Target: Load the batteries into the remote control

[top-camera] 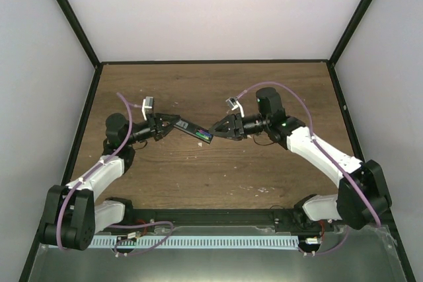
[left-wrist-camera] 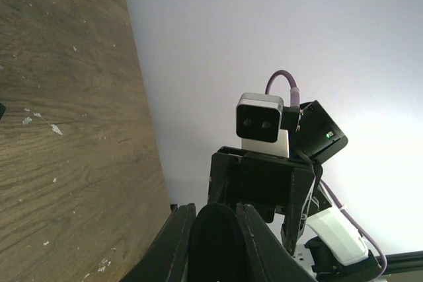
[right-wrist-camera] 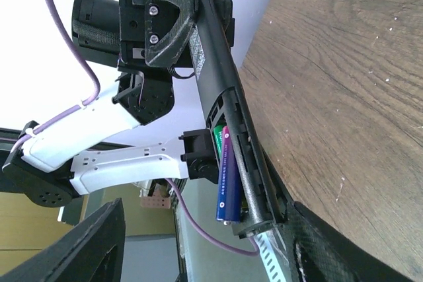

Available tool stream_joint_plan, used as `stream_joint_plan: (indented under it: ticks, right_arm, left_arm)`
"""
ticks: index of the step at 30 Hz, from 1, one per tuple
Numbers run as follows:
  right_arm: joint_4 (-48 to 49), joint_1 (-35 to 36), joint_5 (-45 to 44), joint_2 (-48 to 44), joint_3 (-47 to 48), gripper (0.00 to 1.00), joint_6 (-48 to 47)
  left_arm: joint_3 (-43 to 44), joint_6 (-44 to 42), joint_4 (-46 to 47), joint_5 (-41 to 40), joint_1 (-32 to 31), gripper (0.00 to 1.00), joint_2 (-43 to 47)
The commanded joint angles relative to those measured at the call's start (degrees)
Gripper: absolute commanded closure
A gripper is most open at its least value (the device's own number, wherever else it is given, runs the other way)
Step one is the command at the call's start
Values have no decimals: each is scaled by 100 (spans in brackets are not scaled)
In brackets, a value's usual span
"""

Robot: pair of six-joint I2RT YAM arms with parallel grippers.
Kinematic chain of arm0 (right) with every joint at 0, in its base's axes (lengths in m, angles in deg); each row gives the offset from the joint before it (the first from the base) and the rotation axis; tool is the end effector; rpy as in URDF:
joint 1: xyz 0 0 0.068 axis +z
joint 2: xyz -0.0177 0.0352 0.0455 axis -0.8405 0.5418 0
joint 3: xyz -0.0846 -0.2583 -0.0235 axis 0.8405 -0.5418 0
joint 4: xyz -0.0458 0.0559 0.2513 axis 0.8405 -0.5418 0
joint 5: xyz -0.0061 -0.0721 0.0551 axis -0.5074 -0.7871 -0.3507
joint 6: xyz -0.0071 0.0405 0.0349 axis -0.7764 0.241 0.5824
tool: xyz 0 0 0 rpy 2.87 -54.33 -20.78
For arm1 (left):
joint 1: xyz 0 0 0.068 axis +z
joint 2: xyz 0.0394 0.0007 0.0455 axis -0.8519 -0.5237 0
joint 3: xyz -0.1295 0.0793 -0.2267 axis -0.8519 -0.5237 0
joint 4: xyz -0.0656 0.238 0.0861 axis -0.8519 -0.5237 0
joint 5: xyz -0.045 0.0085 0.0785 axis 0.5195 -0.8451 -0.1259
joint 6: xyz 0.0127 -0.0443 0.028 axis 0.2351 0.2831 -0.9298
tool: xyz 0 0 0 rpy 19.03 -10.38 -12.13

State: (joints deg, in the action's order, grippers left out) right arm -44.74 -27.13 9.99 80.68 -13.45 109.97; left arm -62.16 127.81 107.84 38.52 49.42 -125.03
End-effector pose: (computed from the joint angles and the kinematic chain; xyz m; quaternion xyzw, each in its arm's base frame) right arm 0.2295 0.1690 0.2858 -0.1743 0.7634 0.6155 0.0898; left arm 0.2212 -0.0659 0.2448 -0.0460 0.6947 -0.6818 0.2247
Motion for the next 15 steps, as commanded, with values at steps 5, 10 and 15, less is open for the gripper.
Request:
stream_joint_plan:
  ticks: [5, 10, 15]
  right_arm:
    - [-18, -27, 238, 57, 167, 48, -158]
    - [-144, -27, 236, 127, 246, 60, -306]
    - [-256, 7, 187, 213, 330, 66, -413]
  left_arm:
    - [93, -39, 94, -53, -15, 100, 55]
    - [104, -34, 101, -64, -15, 100, 61]
    - [96, -26, 91, -71, -13, 100, 54]
